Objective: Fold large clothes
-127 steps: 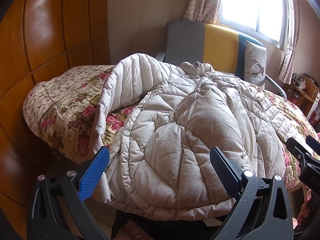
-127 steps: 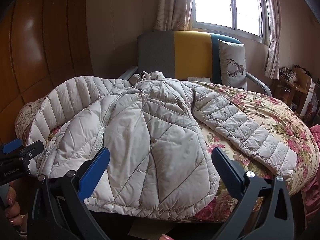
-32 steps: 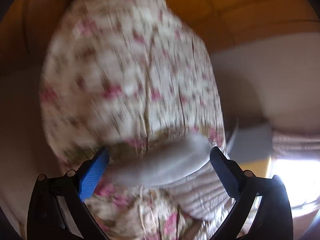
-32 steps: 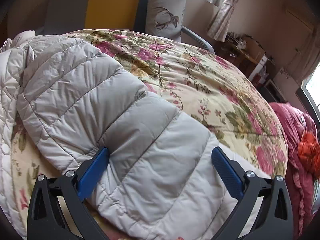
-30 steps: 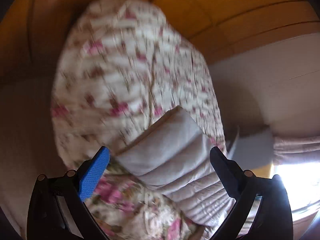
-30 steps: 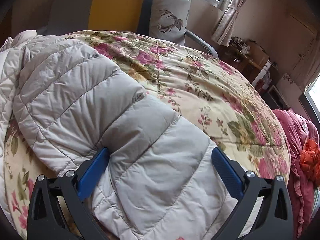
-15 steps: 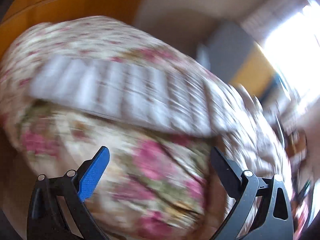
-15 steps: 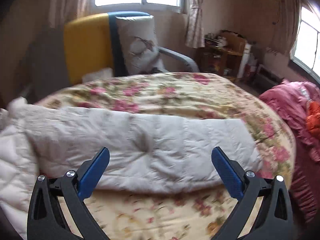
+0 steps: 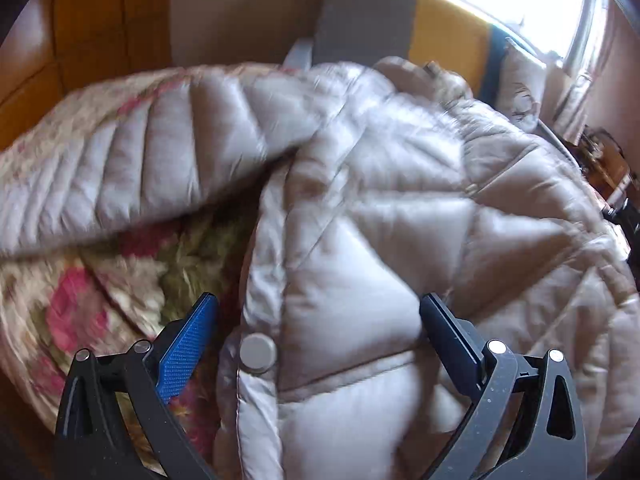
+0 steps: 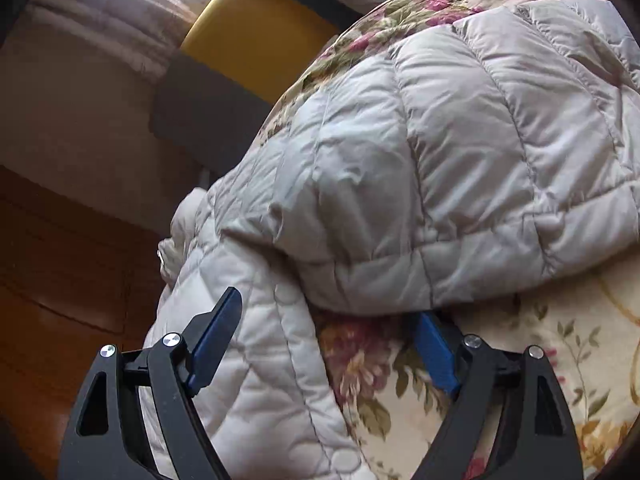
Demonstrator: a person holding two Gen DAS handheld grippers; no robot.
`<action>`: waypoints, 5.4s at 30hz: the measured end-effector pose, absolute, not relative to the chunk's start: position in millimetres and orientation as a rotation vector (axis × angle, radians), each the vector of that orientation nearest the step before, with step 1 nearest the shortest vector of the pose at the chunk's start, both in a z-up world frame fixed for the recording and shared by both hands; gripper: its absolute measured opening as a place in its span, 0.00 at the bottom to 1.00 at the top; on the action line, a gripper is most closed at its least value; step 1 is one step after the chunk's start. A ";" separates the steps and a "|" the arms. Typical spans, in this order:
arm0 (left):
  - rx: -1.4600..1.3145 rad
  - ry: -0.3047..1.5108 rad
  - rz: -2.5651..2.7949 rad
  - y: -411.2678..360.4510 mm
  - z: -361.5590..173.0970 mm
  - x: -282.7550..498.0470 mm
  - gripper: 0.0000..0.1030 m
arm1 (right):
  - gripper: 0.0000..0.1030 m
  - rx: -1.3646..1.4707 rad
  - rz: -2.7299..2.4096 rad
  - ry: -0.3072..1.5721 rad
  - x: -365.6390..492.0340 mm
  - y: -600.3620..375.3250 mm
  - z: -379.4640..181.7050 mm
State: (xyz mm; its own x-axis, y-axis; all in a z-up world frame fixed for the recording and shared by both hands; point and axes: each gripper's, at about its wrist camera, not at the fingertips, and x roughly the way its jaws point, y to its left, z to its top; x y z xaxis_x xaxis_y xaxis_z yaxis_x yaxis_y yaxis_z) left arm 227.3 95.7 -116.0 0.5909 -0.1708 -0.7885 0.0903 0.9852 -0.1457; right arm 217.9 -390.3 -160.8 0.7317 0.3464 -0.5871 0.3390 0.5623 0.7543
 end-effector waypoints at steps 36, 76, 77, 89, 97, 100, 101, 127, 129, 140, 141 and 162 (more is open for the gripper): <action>-0.077 0.908 -0.157 96.6 -121.0 228.4 0.97 | 0.58 0.919 0.419 0.863 144.6 -380.0 -173.7; -0.260 0.799 -0.111 134.8 -106.8 169.8 0.97 | 0.98 -0.033 -0.104 0.864 253.0 -261.1 -119.7; -0.275 0.776 -0.092 143.0 -102.1 169.8 0.97 | 0.98 -0.020 -0.109 0.898 256.7 -265.2 -134.1; -0.885 0.632 0.412 349.0 -124.4 209.6 0.79 | 0.98 0.036 -0.084 0.877 256.3 -279.5 -148.5; -1.081 0.503 0.471 400.6 -143.6 226.3 0.74 | 0.98 0.037 -0.083 0.876 256.1 -279.5 -148.7; -1.067 0.488 0.497 402.3 -143.1 233.2 0.74 | 0.98 0.037 -0.083 0.877 256.3 -279.6 -148.8; -1.063 0.489 0.505 403.4 -143.1 236.3 0.73 | 0.98 0.037 -0.082 0.877 256.0 -279.2 -148.8; -0.708 0.330 0.444 318.4 -27.8 240.1 0.02 | 0.98 0.037 -0.079 0.878 255.4 -278.9 -148.7; -0.643 0.331 0.377 288.4 -14.2 249.5 0.02 | 0.98 0.040 -0.077 0.882 256.5 -278.0 -148.0; -0.125 0.493 0.022 67.6 -15.3 298.6 0.02 | 0.98 0.039 -0.079 0.878 260.4 -275.9 -148.6; -0.106 0.516 0.001 53.2 -20.8 301.5 0.02 | 0.98 0.040 -0.078 0.877 260.8 -275.8 -148.7; 0.175 0.721 -0.310 -99.8 -99.6 313.7 0.09 | 0.98 0.046 -0.079 0.865 261.2 -275.6 -149.6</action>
State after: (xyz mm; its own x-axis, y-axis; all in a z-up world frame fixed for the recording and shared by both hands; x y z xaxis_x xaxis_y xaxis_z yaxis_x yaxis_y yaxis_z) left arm 313.7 -99.8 -99.6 0.7085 -0.2177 -0.6713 0.3374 0.9399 0.0513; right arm 261.2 -275.6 -149.6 0.6458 -0.0511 -0.7618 0.0882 0.9961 0.0080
